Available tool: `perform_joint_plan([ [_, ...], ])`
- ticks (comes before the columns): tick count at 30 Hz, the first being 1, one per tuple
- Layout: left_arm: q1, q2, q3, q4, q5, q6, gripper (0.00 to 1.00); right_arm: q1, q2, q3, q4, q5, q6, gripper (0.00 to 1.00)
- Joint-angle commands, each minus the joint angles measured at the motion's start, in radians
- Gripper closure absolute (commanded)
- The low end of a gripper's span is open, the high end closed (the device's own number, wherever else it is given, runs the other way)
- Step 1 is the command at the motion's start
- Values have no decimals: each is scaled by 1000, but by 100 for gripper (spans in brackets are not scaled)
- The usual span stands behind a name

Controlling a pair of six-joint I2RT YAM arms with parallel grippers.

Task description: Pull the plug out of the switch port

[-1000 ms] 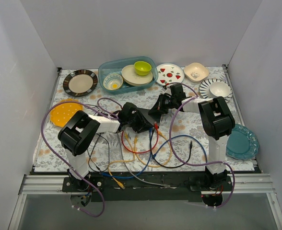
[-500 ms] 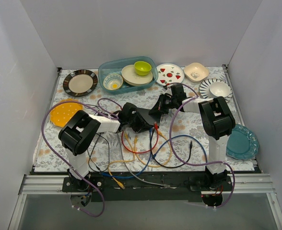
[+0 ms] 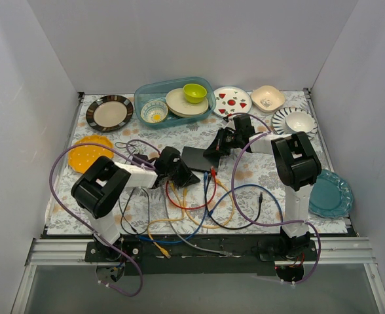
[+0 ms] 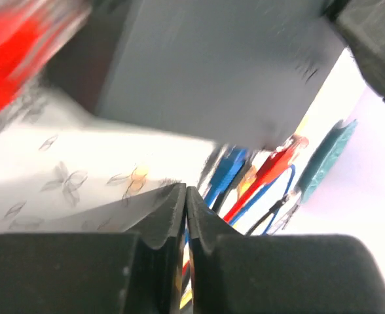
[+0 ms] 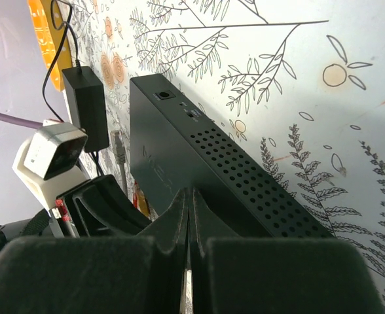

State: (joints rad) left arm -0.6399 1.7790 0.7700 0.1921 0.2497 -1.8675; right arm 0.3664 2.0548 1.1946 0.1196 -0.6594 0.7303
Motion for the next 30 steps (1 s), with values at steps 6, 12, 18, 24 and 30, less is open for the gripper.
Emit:
perform_joint_plan([
  [6,6,-202,-112,-247,-93,71,100,-14,51,-33,-86,107,-58,99],
  [12,12,-314,-178,-154,-90,114,72,-14,41,-33,-87,113,-60,99],
  [18,16,-190,-91,36,-7,94,46,-15,30,-38,-90,116,-62,99],
  [24,16,-26,34,38,25,102,50,-14,28,-43,-95,118,-69,99],
  [30,16,54,67,46,20,87,55,-15,37,-41,-92,110,-65,99],
])
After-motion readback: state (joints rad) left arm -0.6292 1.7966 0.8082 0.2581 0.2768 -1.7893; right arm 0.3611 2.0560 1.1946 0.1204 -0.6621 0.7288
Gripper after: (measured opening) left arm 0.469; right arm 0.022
